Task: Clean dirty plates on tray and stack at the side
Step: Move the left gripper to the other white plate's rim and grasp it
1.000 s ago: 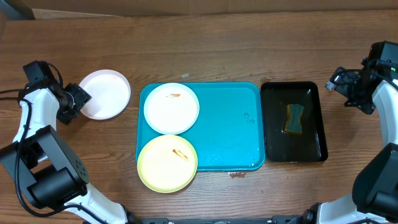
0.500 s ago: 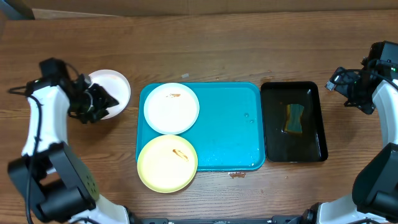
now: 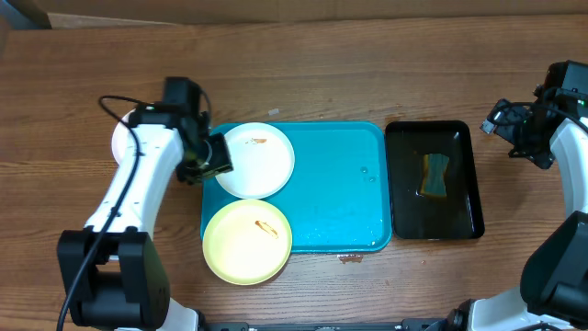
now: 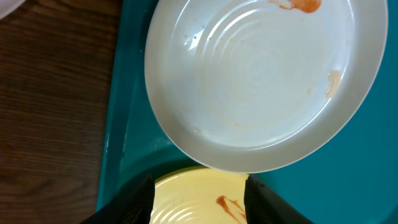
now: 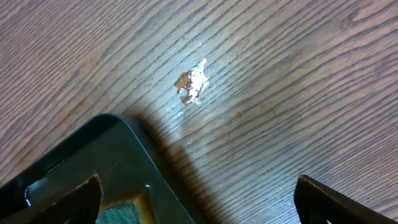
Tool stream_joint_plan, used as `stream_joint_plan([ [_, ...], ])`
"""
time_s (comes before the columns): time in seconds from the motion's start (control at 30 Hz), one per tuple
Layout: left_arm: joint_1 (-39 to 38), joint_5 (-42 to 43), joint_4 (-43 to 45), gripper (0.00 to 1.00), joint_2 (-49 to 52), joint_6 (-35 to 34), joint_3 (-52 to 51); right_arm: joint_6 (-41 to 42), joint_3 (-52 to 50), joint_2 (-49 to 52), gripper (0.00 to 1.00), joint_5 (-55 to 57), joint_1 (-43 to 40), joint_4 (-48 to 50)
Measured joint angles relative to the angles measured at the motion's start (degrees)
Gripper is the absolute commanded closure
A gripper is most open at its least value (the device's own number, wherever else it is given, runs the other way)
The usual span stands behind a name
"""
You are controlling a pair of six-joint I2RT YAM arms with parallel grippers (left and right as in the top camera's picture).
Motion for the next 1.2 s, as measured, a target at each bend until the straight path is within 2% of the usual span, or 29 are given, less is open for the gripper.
stream_joint_plan([
  [0.23, -3.4, -5.1, 3.5, 0.57, 0.0, -5.6, -2.6, 0.0, 0.0, 0.0, 0.0, 0.0, 0.0, 0.0],
  [0.53, -3.4, -6.8, 8.7, 0.62, 0.0, -10.0, -8.9, 0.0, 0.0, 0.0, 0.0, 0.0, 0.0, 0.0],
  [0.77, -3.4, -7.0, 15.1, 0.74, 0.0, -12.1, -14.3, 0.0, 0.0, 0.0, 0.0, 0.0, 0.0, 0.0],
  [1.0, -3.4, -7.0, 16.7, 0.8, 0.0, -13.0, -15.0, 0.0, 0.0, 0.0, 0.0, 0.0, 0.0, 0.0],
  [1.2, -3.4, -7.0, 16.9, 0.8, 0.0, -13.1, -15.0, 0.0, 0.0, 0.0, 0.0, 0.0, 0.0, 0.0],
])
